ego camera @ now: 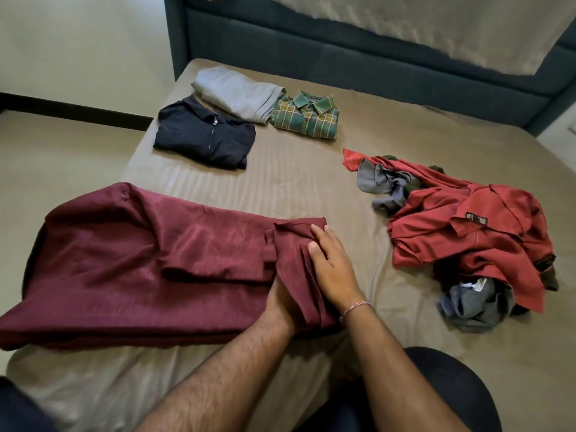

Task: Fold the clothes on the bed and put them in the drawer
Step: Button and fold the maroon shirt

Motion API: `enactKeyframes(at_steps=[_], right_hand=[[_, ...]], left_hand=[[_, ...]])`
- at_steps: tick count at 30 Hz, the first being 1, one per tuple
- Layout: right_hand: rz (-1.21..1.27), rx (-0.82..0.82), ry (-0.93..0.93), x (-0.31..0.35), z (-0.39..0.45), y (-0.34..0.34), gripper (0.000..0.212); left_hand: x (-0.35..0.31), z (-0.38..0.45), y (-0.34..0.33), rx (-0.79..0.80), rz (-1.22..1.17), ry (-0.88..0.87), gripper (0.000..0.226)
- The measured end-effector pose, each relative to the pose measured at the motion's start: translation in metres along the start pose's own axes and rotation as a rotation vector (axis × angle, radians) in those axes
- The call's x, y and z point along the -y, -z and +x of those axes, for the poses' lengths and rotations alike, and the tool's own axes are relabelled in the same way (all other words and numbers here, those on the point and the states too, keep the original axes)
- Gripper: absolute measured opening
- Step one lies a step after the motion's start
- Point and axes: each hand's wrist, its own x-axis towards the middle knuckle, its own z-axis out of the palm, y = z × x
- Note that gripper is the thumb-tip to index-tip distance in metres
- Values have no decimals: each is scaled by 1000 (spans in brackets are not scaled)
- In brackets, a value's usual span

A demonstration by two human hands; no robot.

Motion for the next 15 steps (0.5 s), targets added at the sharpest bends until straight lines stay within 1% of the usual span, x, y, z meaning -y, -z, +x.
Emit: enactKeyframes(at_steps=[1, 3, 4, 5, 6, 9, 11, 12, 15], right_hand=[[-40, -37, 4, 3, 1, -6, 50], [-78, -78, -4, 4, 3, -15, 54], [-94, -90, 8, 10, 4, -23, 55], [-142, -99, 14, 15, 4, -29, 55], [-206, -106, 12, 20, 4, -38, 55], [-413, -49, -42, 27, 2, -69, 58], [-542, 0, -65, 27, 2, -83, 62], [-590, 14, -67, 27, 2, -90, 64], [-657, 54, -68, 31, 2, -95, 66]], left_hand=[[2, -14, 9, -90, -61, -151, 77], [26, -22, 23, -87, 14, -269, 78], [43, -21, 28, -141, 15, -314, 79], [53, -19, 24, -160, 49, -336, 80], [66, -17, 18, -144, 63, -355, 83], [103, -19, -2, -148, -119, -416, 80], [125, -26, -18, -155, -249, -341, 83], [134, -31, -24, -171, -301, -259, 83], [148, -33, -36, -405, -588, 5, 65]])
